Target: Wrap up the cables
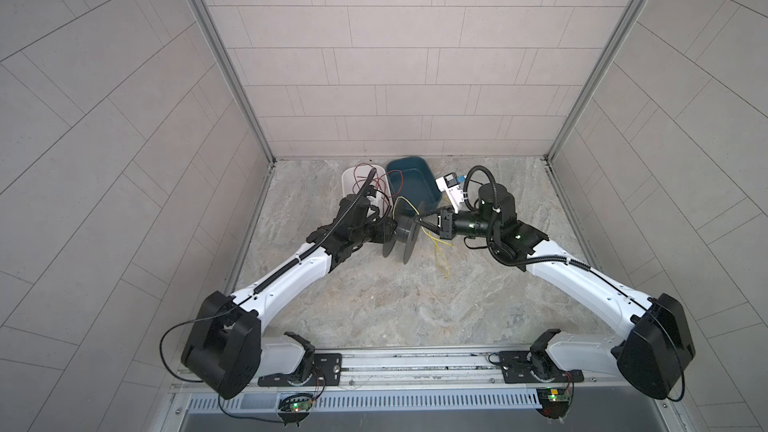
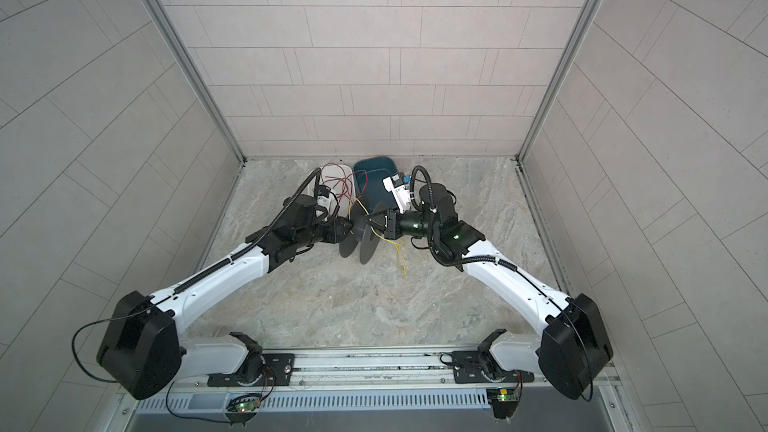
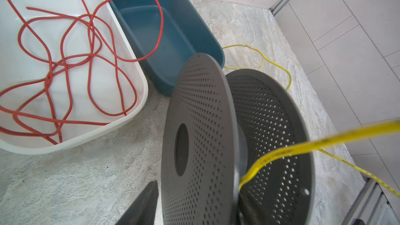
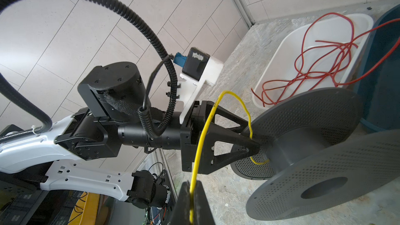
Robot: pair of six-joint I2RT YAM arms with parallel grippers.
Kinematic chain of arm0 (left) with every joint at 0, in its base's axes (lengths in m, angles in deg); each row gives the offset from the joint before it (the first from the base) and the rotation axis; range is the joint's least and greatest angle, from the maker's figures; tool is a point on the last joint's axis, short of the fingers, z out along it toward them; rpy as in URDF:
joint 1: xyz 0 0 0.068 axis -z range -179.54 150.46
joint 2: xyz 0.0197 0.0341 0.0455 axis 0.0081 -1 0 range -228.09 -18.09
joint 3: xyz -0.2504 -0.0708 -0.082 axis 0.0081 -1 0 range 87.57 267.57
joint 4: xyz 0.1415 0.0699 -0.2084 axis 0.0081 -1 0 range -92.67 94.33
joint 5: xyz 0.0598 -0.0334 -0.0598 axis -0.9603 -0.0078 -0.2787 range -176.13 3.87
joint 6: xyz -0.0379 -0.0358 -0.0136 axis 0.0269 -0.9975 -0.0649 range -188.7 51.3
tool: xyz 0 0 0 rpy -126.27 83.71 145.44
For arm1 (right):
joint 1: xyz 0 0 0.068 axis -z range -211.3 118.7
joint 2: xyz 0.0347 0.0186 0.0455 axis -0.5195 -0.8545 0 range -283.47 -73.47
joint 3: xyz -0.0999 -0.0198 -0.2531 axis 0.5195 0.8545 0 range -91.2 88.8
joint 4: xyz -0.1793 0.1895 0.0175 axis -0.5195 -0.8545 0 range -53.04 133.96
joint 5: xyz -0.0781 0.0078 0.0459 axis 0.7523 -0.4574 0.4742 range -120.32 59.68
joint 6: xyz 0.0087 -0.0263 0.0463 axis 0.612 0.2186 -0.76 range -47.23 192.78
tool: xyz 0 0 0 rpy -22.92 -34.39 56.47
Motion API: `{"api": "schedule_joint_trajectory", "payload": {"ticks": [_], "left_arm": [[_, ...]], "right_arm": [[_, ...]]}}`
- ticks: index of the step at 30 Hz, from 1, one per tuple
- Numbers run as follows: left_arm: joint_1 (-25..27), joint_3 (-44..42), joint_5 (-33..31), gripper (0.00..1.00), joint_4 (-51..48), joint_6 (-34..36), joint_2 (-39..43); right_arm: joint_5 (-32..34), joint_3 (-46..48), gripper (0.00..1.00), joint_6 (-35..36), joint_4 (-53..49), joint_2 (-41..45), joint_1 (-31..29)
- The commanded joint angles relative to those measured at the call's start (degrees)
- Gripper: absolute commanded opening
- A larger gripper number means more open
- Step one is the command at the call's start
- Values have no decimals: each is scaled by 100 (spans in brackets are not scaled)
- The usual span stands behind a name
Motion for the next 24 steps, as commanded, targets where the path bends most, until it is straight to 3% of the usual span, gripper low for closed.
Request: {"api": "schedule_joint_trajectory", "payload": {"ticks": [1, 5, 9, 15, 24], "left_arm": [[76, 196, -242, 58, -24, 104, -156], [92, 270, -300, 57, 26, 97, -293], [94, 327, -321, 48, -5, 125, -342], [96, 281, -340, 41, -7, 174, -304], [95, 365, -372, 17, -119, 247, -344]], "right_arm": [[68, 84, 0, -7, 149, 0, -31], [133, 115, 0, 38, 105, -4, -22], [139, 134, 0, 40, 130, -3, -22], [175, 132, 0, 57, 141, 7, -22], [335, 146, 0, 213, 12, 42, -13]]}}
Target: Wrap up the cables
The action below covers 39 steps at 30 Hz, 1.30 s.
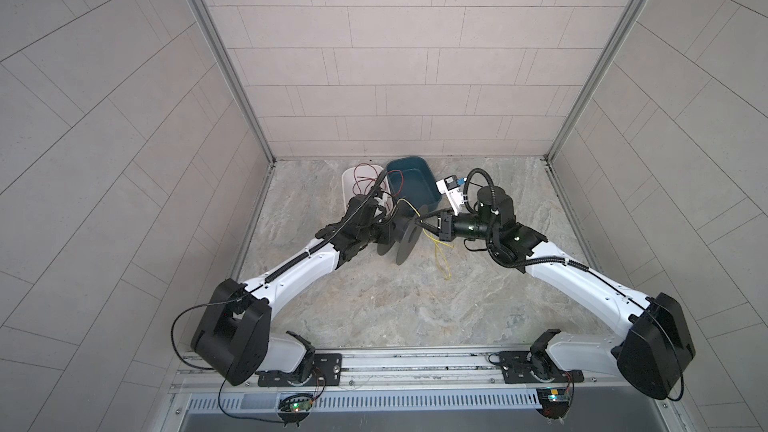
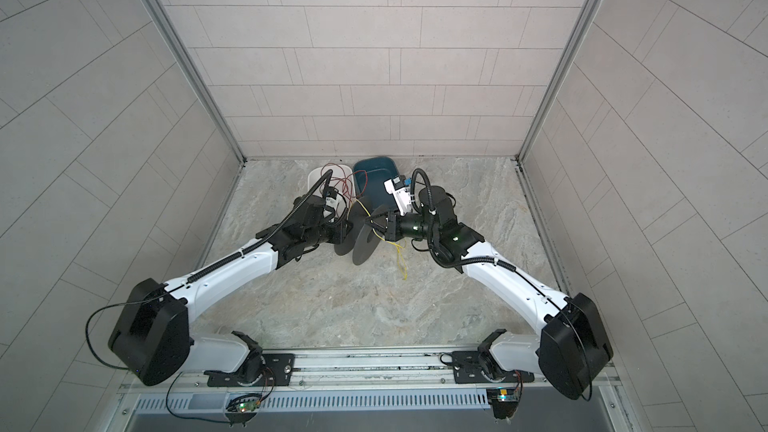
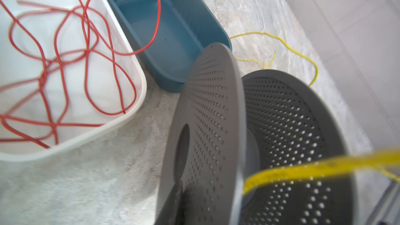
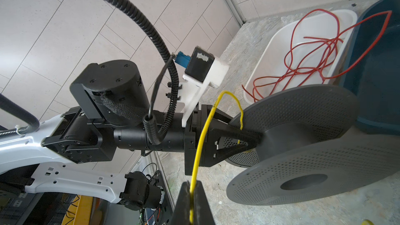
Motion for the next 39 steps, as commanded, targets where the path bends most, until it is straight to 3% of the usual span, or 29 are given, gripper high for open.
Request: {"api": "schedule_joint_trajectory", "payload": {"ticks": [1, 7, 21, 24, 28, 35, 39], "left_arm": [[6, 199, -118, 13, -94, 44, 1], [0, 270, -256, 0, -186, 65, 71], [0, 896, -525, 0, -1257, 258, 270], [1, 1123, -523, 0, -1615, 363, 230], [-33, 1527, -551, 0, -2180, 609, 172], [-205, 2323, -470, 0, -3193, 921, 135], [-424, 2756, -82, 0, -3648, 889, 52]], "right_arm": [[130, 26, 0, 153, 21, 45, -7], [202, 5, 0, 242, -81, 20, -13], [473, -265, 0, 747, -568, -12, 22], [509, -351, 5, 858, -663, -21, 22], [577, -593, 23, 1340, -1166, 64, 18], [1094, -1042, 72, 2298, -2225, 407, 32], [1531, -1014, 88, 2640, -2449, 719, 47]]}}
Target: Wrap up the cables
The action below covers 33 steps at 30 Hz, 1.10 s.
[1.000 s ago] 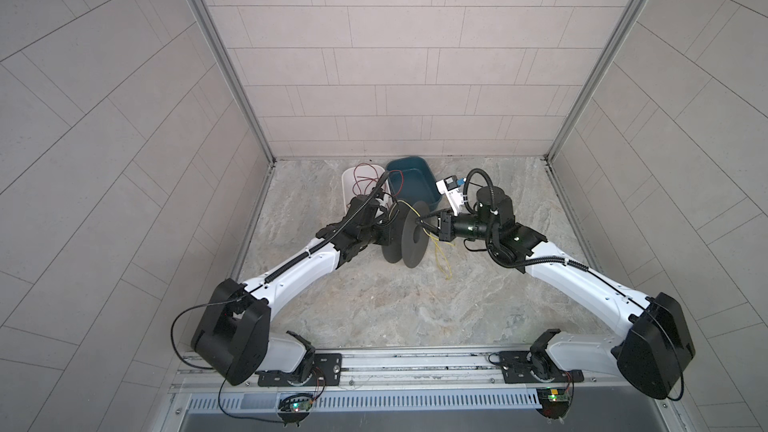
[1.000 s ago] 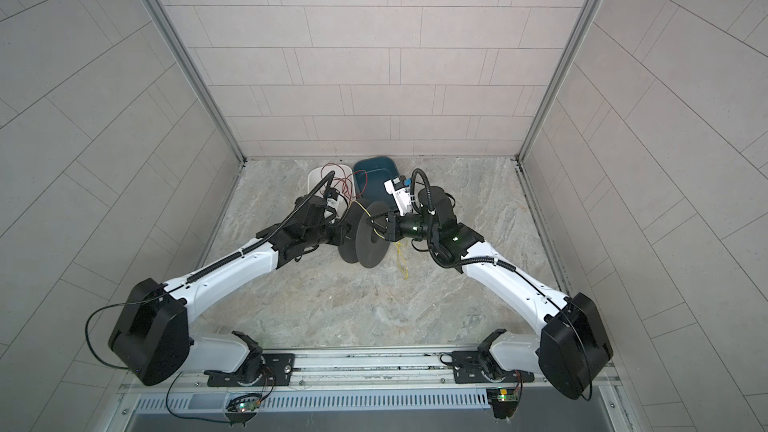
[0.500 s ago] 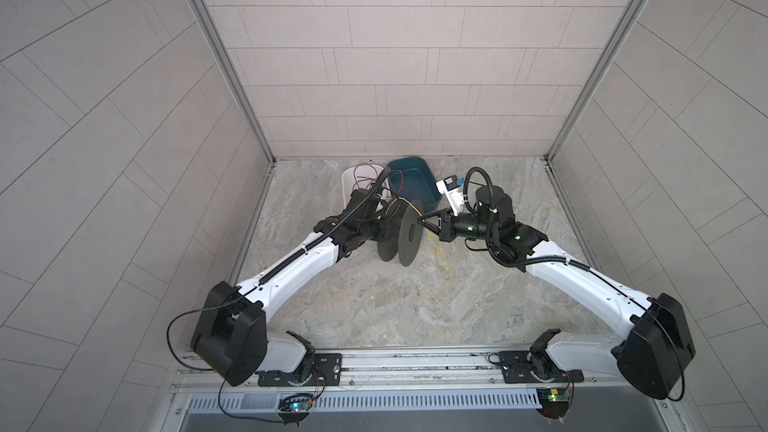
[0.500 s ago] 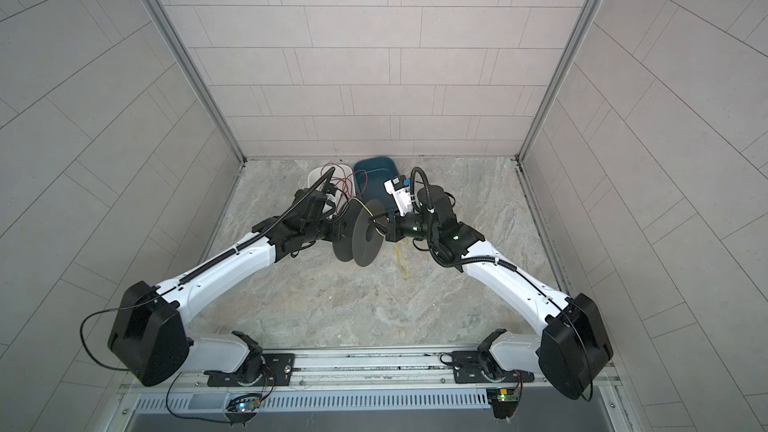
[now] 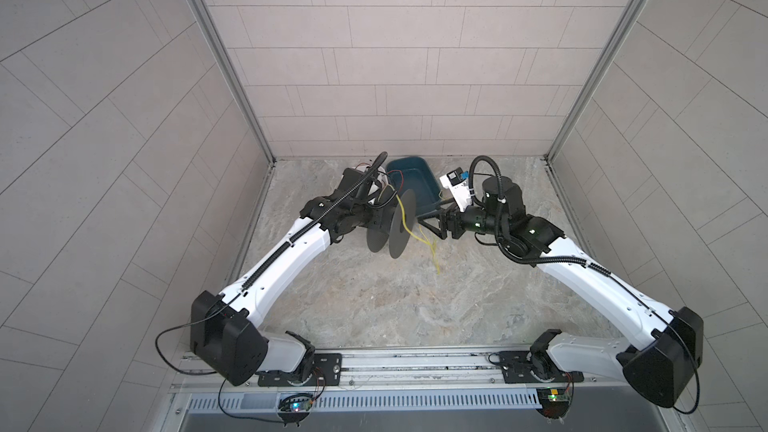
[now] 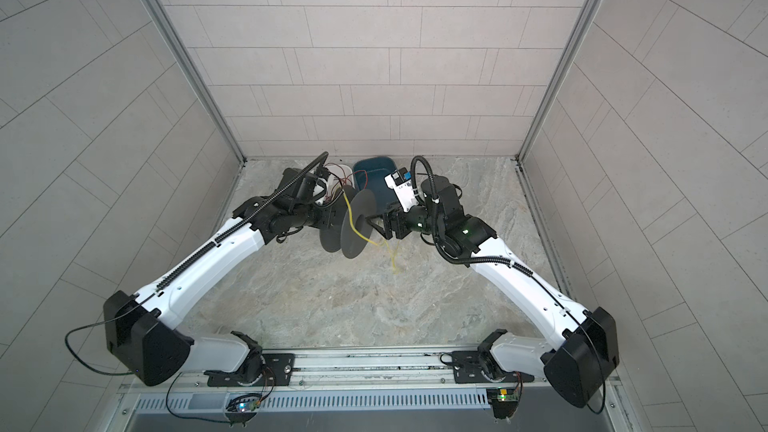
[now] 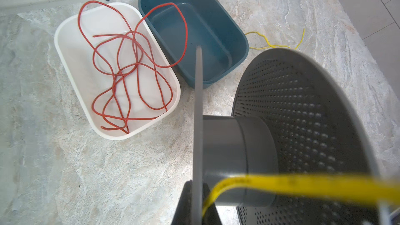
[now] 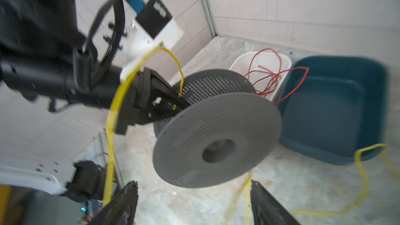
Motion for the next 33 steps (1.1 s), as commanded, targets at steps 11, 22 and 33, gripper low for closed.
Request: {"api": "schedule_joint_trajectory", "payload": {"ticks": [11, 22, 33], "left_arm": [[-497, 1511, 707, 0, -1558, -87, -502], [-491, 2006, 693, 0, -1768, -457, -748], [-494, 2226, 754, 0, -1922, -434, -802]], "right_arm": [[677, 951, 90, 594, 453, 1179, 14], [1287, 965, 80, 1242, 1188, 1029, -1039], [2300, 400, 75, 1486, 1424, 278, -1712]]}}
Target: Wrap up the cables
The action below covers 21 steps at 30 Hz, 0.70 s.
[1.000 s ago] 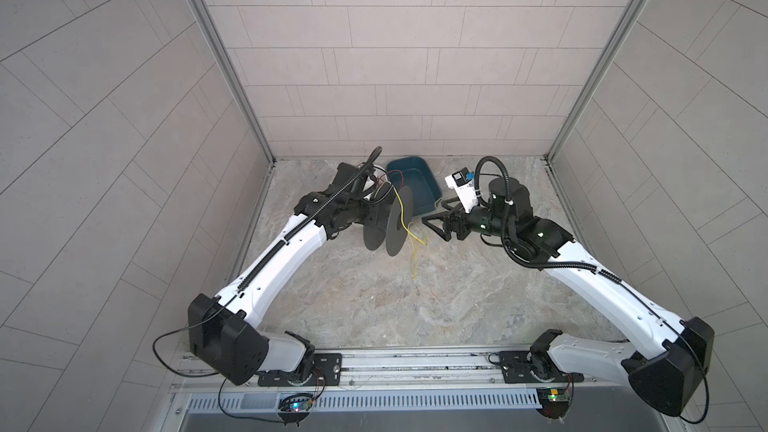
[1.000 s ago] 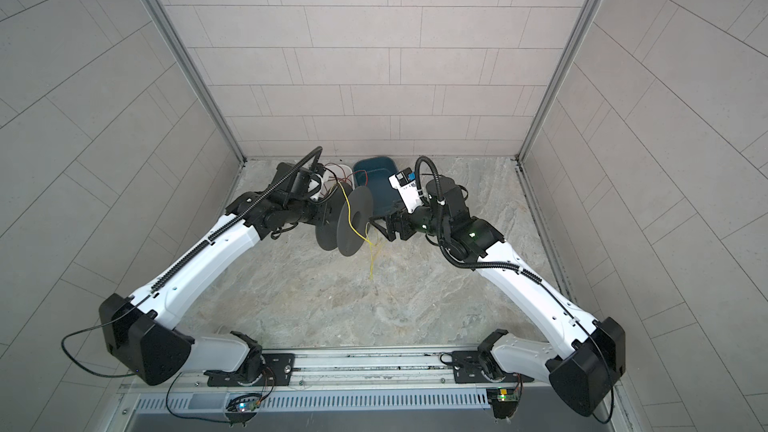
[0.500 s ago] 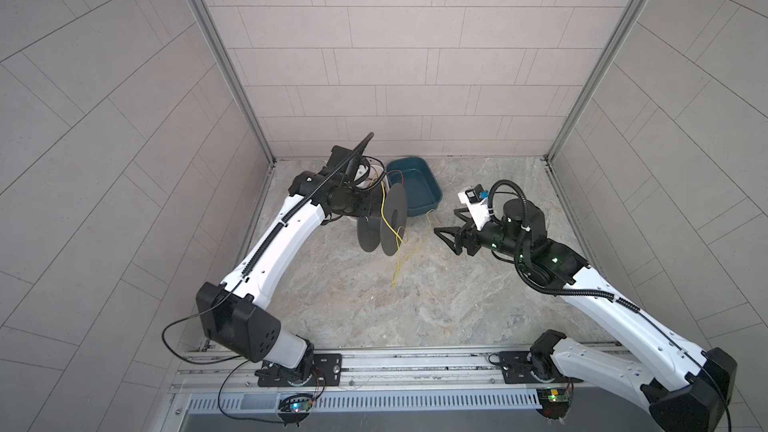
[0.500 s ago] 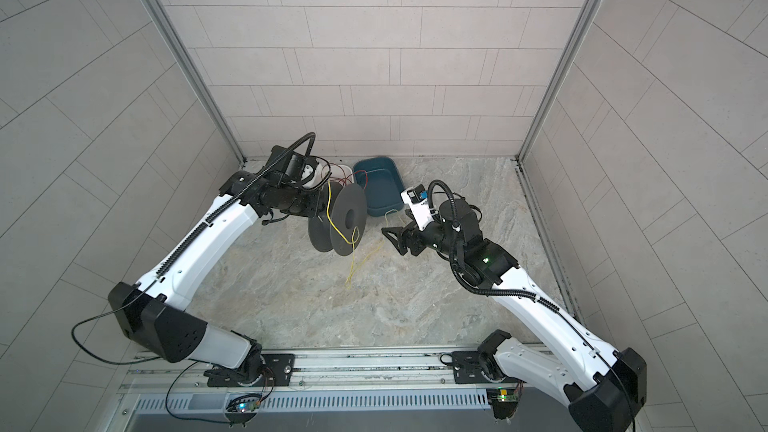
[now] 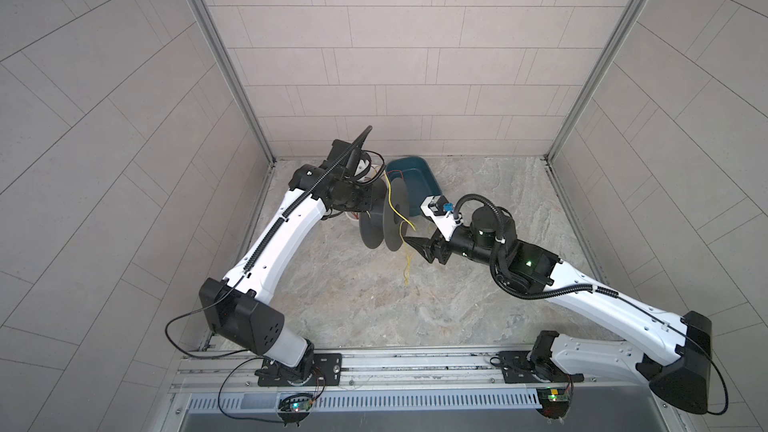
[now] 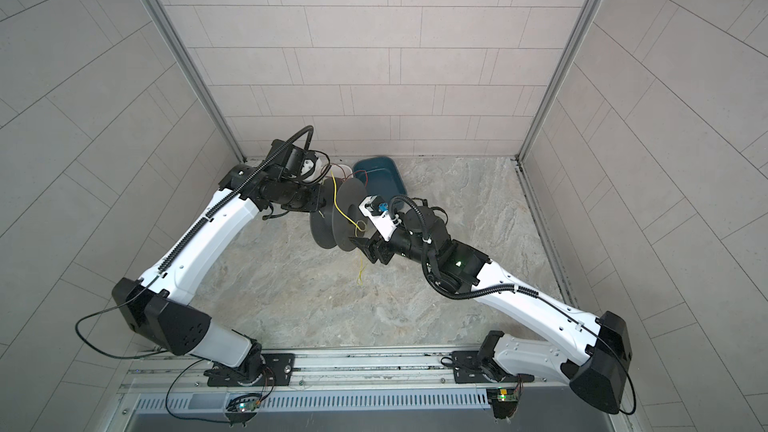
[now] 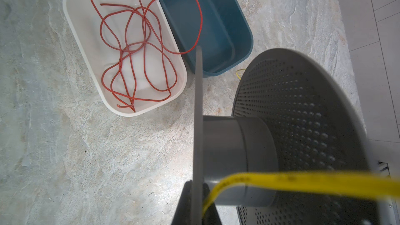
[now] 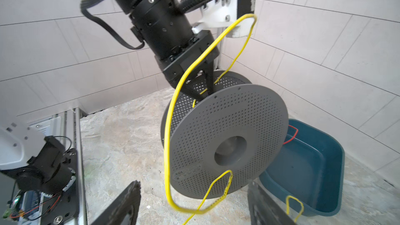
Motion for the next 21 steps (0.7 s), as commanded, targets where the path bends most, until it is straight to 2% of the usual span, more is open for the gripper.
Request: {"api": "schedule_joint_trajectory", "payload": {"ticks": [1, 3, 5, 7, 9, 12, 16, 21], "left_arm": [[-5, 347, 127, 0, -8, -45, 53], [-9, 361, 155, 0, -6, -34, 62], [-4, 355, 189, 0, 14, -7, 105], [-10, 351, 184, 0, 28, 29, 145], [-14, 349, 168, 0, 28, 64, 198], [-18, 343, 139, 0, 2, 113, 226], [-45, 290, 168, 0, 13, 232, 293], [-155, 107, 499, 0, 154, 496, 483]], "right_arm": [[385, -238, 73, 58, 286, -110, -14], [457, -329, 71, 12, 293, -216, -9], [632, -414, 62, -39, 275, -321, -10], [759, -486, 47, -77, 267, -409, 17], [767, -519, 21, -131, 277, -485, 65], [762, -566, 2, -204, 237, -544, 142], [744, -541, 0, -315, 191, -502, 307], [684, -613, 0, -466, -72, -497, 733]]}}
